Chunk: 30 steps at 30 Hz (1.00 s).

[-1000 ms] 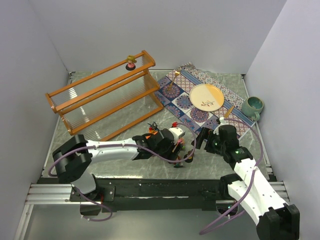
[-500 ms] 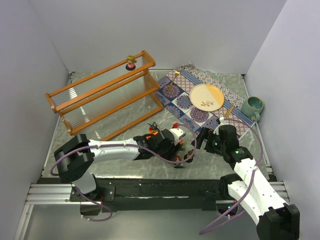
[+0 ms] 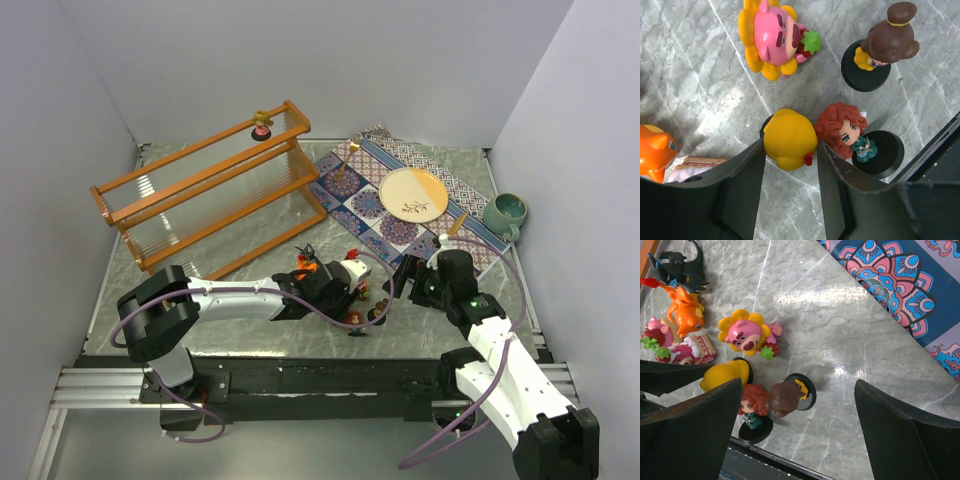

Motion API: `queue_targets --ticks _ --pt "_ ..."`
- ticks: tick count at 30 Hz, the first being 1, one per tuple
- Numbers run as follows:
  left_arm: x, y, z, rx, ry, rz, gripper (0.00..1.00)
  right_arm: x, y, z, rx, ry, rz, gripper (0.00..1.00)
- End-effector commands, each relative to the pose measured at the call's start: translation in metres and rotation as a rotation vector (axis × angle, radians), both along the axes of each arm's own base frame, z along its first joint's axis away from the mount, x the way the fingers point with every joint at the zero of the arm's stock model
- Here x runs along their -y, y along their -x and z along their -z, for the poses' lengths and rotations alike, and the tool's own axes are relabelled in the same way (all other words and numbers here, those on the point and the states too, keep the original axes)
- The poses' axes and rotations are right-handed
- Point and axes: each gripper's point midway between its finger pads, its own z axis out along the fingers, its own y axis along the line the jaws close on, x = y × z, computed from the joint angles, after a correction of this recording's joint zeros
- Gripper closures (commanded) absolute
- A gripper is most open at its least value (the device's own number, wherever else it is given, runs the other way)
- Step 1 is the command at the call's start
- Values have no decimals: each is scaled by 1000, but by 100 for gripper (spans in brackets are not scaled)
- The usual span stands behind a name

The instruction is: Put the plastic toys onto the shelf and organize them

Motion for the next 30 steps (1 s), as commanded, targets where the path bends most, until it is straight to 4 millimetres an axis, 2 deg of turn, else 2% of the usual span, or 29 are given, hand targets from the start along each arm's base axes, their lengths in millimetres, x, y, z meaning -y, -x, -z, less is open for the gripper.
queue_targets --ticks 1,3,7,14,17,21,23,27,30 --pt "8 -7 -10 35 38 -2 52 -1 -4 -4 22 3 -4 0" --pt "10 -6 -11 37 44 2 51 -1 -4 -4 18 2 -4 0" --pt "11 -7 -12 46 45 10 42 -2 -3 -4 17 2 -9 0" --pt "17 -10 -9 53 47 39 46 -2 -3 -4 15 -2 -11 0" --pt "18 -9 -7 44 47 48 51 -2 -3 -4 15 -2 -10 0" --pt "15 -8 -7 43 42 42 66 -3 -3 -4 15 -1 -14 0" --pt "14 -10 -12 50 52 31 69 -3 -3 -3 15 -1 -14 0" --pt "15 -16 -28 73 71 2 82 -2 -4 -4 14 -1 -12 0" --pt "15 -25 -49 108 88 -48 87 -2 -3 -3 12 0 -12 0"
